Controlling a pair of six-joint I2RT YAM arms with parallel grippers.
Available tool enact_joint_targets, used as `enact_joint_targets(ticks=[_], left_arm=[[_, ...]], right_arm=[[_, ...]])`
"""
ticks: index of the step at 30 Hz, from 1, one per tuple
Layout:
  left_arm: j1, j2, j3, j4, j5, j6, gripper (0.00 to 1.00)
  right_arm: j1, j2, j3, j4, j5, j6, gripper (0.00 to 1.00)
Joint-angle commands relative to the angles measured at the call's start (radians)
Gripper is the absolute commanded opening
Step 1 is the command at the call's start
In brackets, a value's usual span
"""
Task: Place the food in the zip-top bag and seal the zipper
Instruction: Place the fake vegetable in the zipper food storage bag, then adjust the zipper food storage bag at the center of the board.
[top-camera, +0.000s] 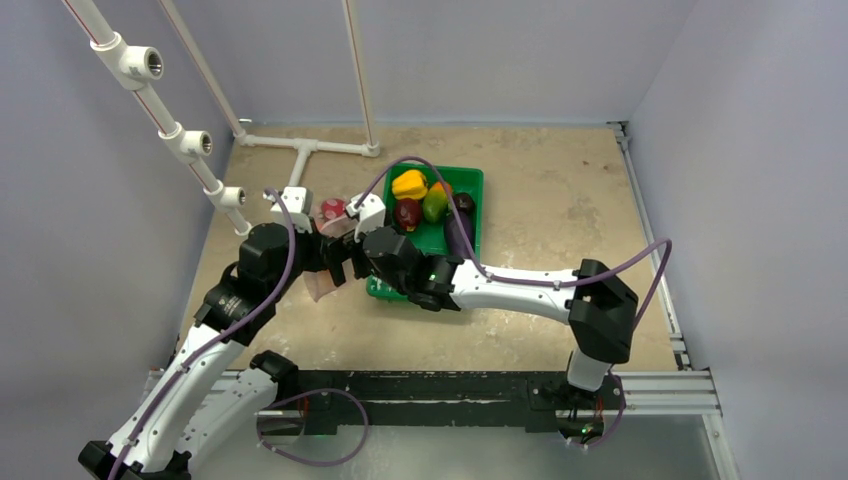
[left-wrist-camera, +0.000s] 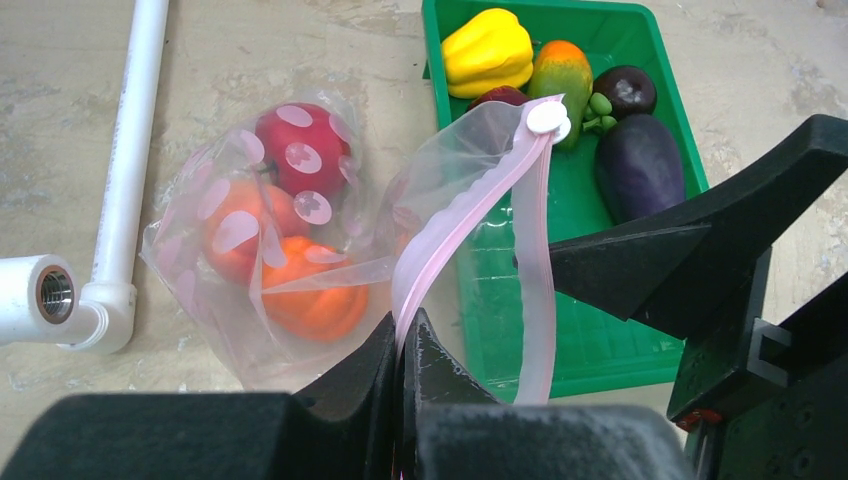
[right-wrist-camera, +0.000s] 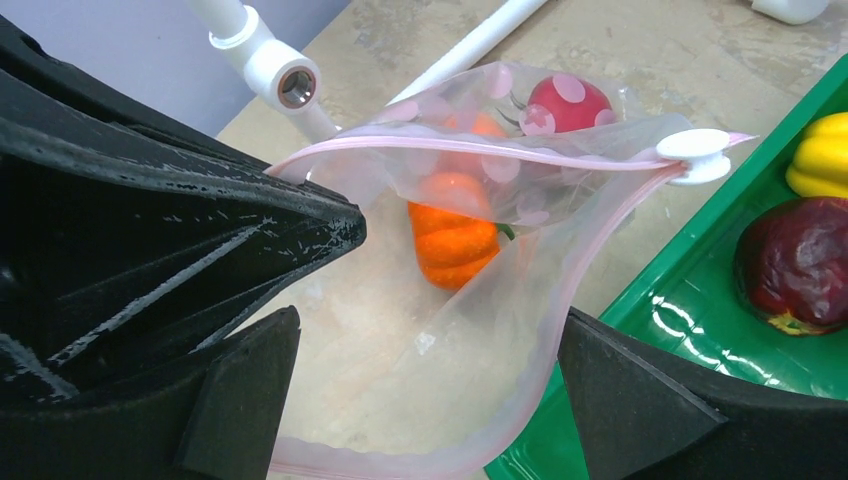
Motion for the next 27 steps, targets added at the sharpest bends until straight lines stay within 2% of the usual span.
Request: enact_joint_targets(ticks=[1,7,14,22,24,27], left_arm=[[-0.005,-0.002,0.002,0.022,0.033,-0.003,0.0],[-0.005,-0.005,0.001,0.021,0.027,-0.005,0.0],[-0.004,-0.009,0.001,0.02,0.02,-0.006,0.0],[-0.005,-0.011,0.002,0.021,0.017,-0.008,0.0],[-0.005,-0.012,0.002,0.019,0.016,-0.008,0.0],[-0.004,-0.014,0.001,0.019,0.016,-0.009,0.0]], right_arm=[[0.007,-0.073,0.036,0.043,0.031,0.025,0.99],[0.006,-0.074,0.008,0.0,0.035,0.1,0.96],[0.005,-0.079,-0.045,-0.014,0.054,0.201,0.81],[0.002,-0.065,-0.076,-0.03,0.075,0.267,0.71],[0.0,-0.06,-0.078,-0.024,0.075,0.273,0.65],[-0.009,-0.051,-0.078,-0.024,0.067,0.282,0.5]])
